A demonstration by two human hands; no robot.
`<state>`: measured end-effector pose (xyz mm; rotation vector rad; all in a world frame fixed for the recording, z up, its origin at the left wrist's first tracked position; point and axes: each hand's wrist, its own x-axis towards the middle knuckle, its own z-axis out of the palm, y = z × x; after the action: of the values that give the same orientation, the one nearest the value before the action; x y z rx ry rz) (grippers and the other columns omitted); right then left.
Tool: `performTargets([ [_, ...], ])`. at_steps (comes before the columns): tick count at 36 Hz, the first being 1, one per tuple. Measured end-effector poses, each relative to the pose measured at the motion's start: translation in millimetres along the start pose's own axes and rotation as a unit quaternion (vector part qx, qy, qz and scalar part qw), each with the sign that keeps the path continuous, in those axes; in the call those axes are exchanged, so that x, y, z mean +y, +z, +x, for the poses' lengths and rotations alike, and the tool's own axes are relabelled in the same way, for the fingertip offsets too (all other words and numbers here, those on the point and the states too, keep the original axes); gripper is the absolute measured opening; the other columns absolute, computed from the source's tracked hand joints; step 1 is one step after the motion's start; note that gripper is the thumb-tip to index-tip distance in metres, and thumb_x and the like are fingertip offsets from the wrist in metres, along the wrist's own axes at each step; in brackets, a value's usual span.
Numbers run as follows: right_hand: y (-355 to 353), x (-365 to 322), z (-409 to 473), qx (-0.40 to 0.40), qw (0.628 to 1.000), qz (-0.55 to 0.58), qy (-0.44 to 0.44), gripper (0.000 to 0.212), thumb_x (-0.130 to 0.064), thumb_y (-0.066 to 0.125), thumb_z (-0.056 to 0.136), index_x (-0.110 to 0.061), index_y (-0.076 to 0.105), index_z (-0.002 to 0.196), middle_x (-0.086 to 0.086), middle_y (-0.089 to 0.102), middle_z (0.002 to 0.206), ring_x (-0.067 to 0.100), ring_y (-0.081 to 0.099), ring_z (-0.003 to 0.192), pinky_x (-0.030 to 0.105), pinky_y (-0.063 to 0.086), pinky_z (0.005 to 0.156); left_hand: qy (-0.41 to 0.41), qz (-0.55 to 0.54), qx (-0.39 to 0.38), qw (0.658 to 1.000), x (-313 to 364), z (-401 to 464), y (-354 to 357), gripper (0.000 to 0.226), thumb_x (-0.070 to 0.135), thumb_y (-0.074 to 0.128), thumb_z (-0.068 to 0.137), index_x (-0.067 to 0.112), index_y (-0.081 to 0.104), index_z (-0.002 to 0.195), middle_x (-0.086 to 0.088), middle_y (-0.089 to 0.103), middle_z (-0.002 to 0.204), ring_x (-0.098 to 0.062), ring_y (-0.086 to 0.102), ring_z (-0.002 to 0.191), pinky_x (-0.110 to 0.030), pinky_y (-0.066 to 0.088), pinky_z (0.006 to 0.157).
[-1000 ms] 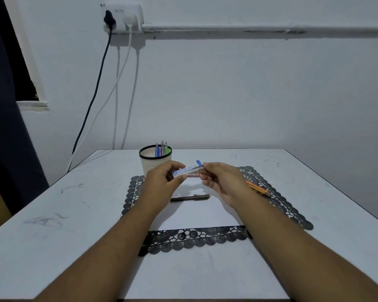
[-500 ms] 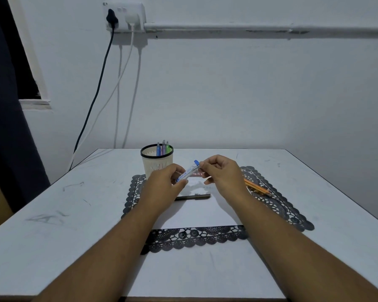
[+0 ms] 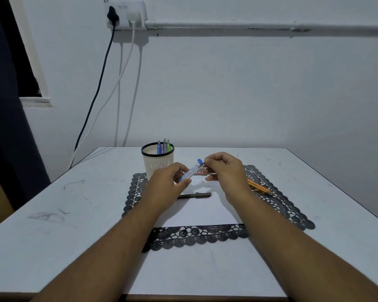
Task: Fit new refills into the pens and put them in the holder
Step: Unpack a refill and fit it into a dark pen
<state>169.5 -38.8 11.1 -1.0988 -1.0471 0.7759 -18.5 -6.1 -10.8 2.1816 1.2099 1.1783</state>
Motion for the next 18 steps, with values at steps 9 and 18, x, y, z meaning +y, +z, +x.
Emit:
performTargets([
  [9, 0.6, -2.2, -2.0, 0.013, 1.0, 0.013, -0.007, 0.007, -0.002, 0.071, 0.092, -0.007, 0.076, 0.09, 0.014, 0.077, 0.093, 0.025, 0.073, 0.074, 0.032, 0.058, 0.055, -0.008, -0.006, 0.002, 1.0, 0.8, 0.7, -0.6, 0.019, 0.029, 0.078, 0.09, 0.03, 0.071, 0.107, 0.014, 0.072, 0.087, 0.0, 0.065, 0.08, -0.03, 0.057, 0.074],
  [18, 1.5, -5.3, -3.7, 0.006, 0.999, 0.033, 0.003, 0.006, 0.0, 0.069, 0.092, -0.004, 0.072, 0.09, 0.016, 0.077, 0.094, 0.023, 0.073, 0.073, 0.031, 0.054, 0.055, -0.01, -0.018, 0.005, 1.0, -0.5, 2.1, -0.3, 0.018, 0.028, 0.078, 0.089, 0.031, 0.071, 0.106, 0.014, 0.072, 0.085, -0.003, 0.066, 0.079, -0.03, 0.057, 0.072],
])
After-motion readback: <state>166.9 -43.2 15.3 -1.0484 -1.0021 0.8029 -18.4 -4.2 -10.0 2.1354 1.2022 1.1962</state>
